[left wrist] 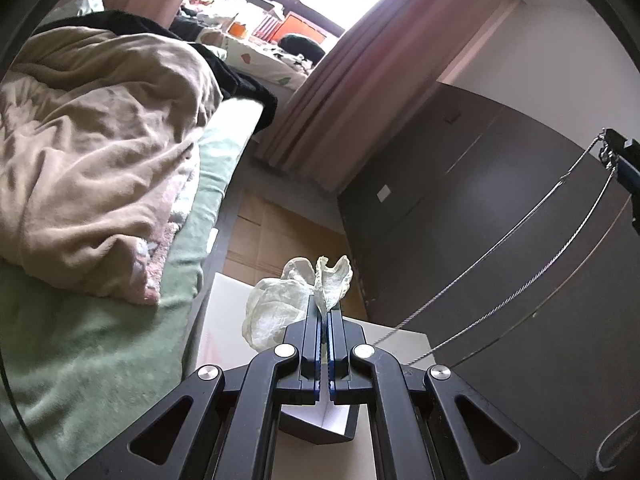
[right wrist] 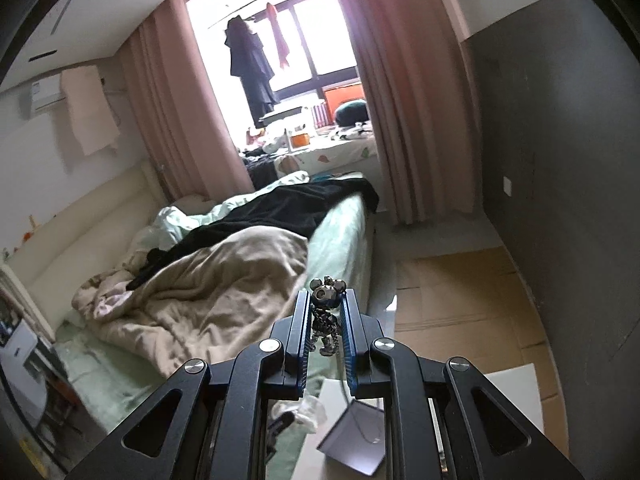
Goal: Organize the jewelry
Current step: 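Carry the silver chain into the black box and open the right tool, then drop the white tissue into the black box with the left tool, then grasp the silver hoop ring from the pile with the left tool, then place the hoop in the box with the left tool while the right tool grasps the brown bead bracelet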
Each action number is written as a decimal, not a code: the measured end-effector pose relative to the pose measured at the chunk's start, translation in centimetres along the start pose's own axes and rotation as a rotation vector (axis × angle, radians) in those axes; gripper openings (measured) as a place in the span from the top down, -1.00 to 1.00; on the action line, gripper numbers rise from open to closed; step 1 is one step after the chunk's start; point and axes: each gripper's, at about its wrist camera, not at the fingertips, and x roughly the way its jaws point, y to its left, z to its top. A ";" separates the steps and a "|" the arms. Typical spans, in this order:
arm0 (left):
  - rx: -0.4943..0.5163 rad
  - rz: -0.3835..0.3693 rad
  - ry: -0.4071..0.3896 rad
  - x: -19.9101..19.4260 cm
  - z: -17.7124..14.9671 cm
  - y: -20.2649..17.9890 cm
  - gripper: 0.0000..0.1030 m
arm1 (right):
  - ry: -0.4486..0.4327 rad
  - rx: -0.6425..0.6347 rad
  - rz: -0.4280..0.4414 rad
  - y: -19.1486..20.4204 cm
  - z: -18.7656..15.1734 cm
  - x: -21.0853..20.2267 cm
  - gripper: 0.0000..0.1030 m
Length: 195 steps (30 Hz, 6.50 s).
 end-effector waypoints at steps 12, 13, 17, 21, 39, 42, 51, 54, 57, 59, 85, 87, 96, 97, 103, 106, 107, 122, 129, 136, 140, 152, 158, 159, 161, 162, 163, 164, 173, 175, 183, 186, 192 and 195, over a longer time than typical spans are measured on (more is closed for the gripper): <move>-0.008 0.021 -0.004 -0.3 0.2 0.5 0.98 | 0.159 0.039 0.045 -1.6 -6.4 7.6 0.69; -0.008 0.023 -0.004 -0.3 0.2 0.6 0.98 | 0.173 0.048 0.055 -1.8 -7.1 8.3 0.69; -0.004 0.041 -0.004 -0.3 0.2 0.8 0.98 | 0.219 0.076 0.079 -2.8 -9.9 10.7 0.69; 0.000 0.059 0.010 0.1 0.0 0.9 0.98 | 0.261 0.106 0.096 -4.1 -12.7 12.7 0.69; 0.029 0.082 0.071 2.9 -0.9 0.3 0.98 | 0.485 0.209 0.079 -8.9 -20.0 19.3 -0.28; 0.038 0.075 0.091 3.6 -1.3 -0.2 0.98 | 0.401 0.234 0.061 -9.8 -18.9 16.8 -0.34; 0.087 0.068 0.153 5.8 -3.1 -2.5 0.98 | 0.303 0.317 -0.038 -13.9 -18.3 9.5 -0.34; 0.068 0.033 0.169 6.7 -3.4 -2.7 0.96 | 0.299 0.364 -0.070 -15.8 -19.3 7.8 -0.34; 0.048 0.019 0.203 7.8 -3.6 -2.8 0.64 | 0.308 0.408 -0.096 -17.5 -20.1 6.8 -0.34; 0.060 0.059 0.188 7.9 -3.8 -2.8 -0.42 | 0.312 0.429 -0.100 -18.5 -20.1 6.4 -0.34; 0.343 -0.027 0.186 6.8 -11.5 -12.6 -0.65 | 0.312 0.532 -0.191 -25.5 -21.7 -0.1 -0.34; 0.366 -0.028 0.209 7.4 -12.5 -13.4 -0.65 | 0.316 0.541 -0.198 -25.9 -21.8 -0.2 -0.34; 0.412 -0.023 0.308 10.3 -15.3 -14.2 -0.65 | 0.320 0.557 -0.192 -26.7 -21.9 -0.6 -0.34; 0.415 -0.021 0.316 10.6 -15.5 -14.2 -0.65 | 0.320 0.558 -0.193 -26.9 -21.9 -0.7 -0.34; 0.456 -0.010 0.360 12.4 -16.7 -14.4 -0.65 | 0.334 0.574 -0.186 -27.9 -22.0 -0.3 -0.34; 0.461 -0.007 0.377 13.3 -17.0 -14.3 -0.65 | 0.342 0.580 -0.181 -28.3 -22.0 0.0 -0.34; 0.454 -0.013 0.388 13.6 -17.0 -14.2 -0.65 | 0.342 0.578 -0.181 -28.3 -22.0 -0.1 -0.34; 0.455 -0.041 0.444 15.9 -17.8 -13.9 -0.02 | 0.369 0.571 -0.176 -28.4 -21.9 1.0 -0.34; 0.415 -0.076 0.422 14.3 -16.7 -13.8 -0.01 | 0.373 0.571 -0.182 -28.3 -22.1 1.3 -0.34; 0.364 -0.081 0.350 12.0 -14.5 -13.1 -0.01 | 0.400 0.585 -0.193 -28.2 -23.0 2.6 -0.32; 0.344 -0.076 0.314 11.1 -13.4 -12.6 -0.01 | 0.437 0.565 -0.200 -27.6 -23.7 3.9 -0.08; 0.275 -0.065 0.248 8.8 -10.6 -10.6 -0.01 | 0.546 0.526 -0.255 -26.5 -25.7 8.2 0.39; 0.254 -0.058 0.226 7.7 -9.9 -9.8 -0.01 | 0.557 0.461 -0.313 -25.7 -25.6 9.1 0.44; 0.253 -0.056 0.224 7.5 -9.8 -9.7 -0.01 | 0.556 0.449 -0.324 -25.5 -25.5 9.2 0.44; 0.251 -0.053 0.221 7.3 -9.7 -9.5 -0.01 | 0.558 0.423 -0.341 -25.2 -25.4 9.2 0.51; 0.248 -0.053 0.218 7.0 -9.6 -9.3 -0.01 | 0.557 0.421 -0.335 -25.3 -25.5 9.2 0.58; 0.247 -0.056 0.215 6.8 -9.5 -9.2 -0.01 | 0.555 0.428 -0.322 -25.3 -25.5 9.3 0.59; 0.245 -0.058 0.211 6.6 -9.4 -9.1 -0.01 | 0.552 0.429 -0.320 -25.4 -25.5 9.2 0.60; 0.214 -0.051 0.171 4.9 -8.3 -7.7 -0.01 | 0.440 0.490 -0.196 -25.3 -24.4 6.5 0.61; 0.199 -0.048 0.162 4.5 -7.8 -7.2 -0.01 | 0.405 0.483 -0.165 -24.6 -23.8 5.8 0.62; 0.153 -0.027 0.139 4.0 -6.5 -5.5 -0.01 | 0.304 0.453 -0.050 -21.2 -21.9 4.5 0.62; 0.129 -0.006 0.141 4.4 -6.1 -4.6 -0.01 | 0.284 0.447 -0.018 -19.9 -21.2 4.7 0.62; 0.092 0.020 0.161 5.9 -5.3 -3.5 -0.01 | 0.236 0.429 0.051 -18.4 -20.0 4.7 0.62; 0.068 0.005 0.198 7.0 -5.0 -3.3 -0.10 | 0.214 0.423 0.086 -17.9 -19.3 4.8 0.62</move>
